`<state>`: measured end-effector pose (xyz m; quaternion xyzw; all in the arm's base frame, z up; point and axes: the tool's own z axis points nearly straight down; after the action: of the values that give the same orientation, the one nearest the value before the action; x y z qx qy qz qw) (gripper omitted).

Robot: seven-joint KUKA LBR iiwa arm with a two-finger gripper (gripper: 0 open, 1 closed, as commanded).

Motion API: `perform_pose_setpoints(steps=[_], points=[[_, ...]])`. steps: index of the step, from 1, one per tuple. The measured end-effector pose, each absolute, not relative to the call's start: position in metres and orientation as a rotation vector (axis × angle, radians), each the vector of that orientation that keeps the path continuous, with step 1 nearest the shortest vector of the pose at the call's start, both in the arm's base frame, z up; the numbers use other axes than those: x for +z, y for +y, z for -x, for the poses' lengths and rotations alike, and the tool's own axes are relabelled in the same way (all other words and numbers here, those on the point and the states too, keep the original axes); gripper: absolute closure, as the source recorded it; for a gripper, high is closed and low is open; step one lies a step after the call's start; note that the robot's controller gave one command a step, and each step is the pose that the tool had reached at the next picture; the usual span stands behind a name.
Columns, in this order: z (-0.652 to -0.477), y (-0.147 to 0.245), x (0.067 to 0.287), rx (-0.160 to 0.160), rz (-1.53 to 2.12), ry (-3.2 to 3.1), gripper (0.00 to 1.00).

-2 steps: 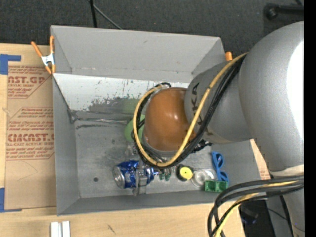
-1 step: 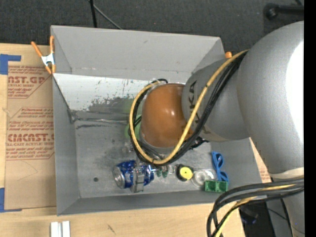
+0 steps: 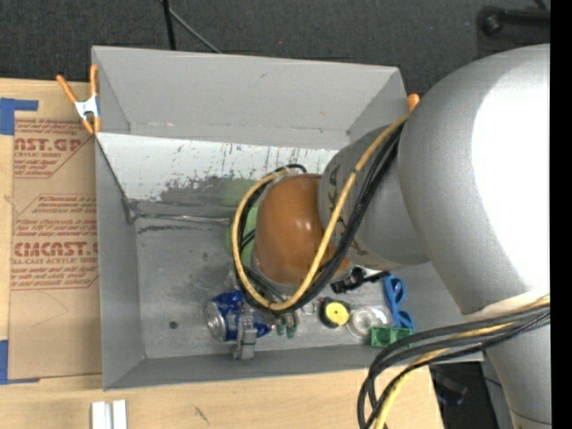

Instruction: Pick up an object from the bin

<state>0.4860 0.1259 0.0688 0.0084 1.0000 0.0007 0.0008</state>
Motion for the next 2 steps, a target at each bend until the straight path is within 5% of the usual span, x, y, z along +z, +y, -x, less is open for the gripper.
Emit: perform_pose_setpoints(steps=[1,2], points=[[-0.487,0.1264,0.0691,0.005,-0.027,3.137,0.0],[-0.4857,0.1266,0.0685,0.004,-0.025,3.141,1.0]])
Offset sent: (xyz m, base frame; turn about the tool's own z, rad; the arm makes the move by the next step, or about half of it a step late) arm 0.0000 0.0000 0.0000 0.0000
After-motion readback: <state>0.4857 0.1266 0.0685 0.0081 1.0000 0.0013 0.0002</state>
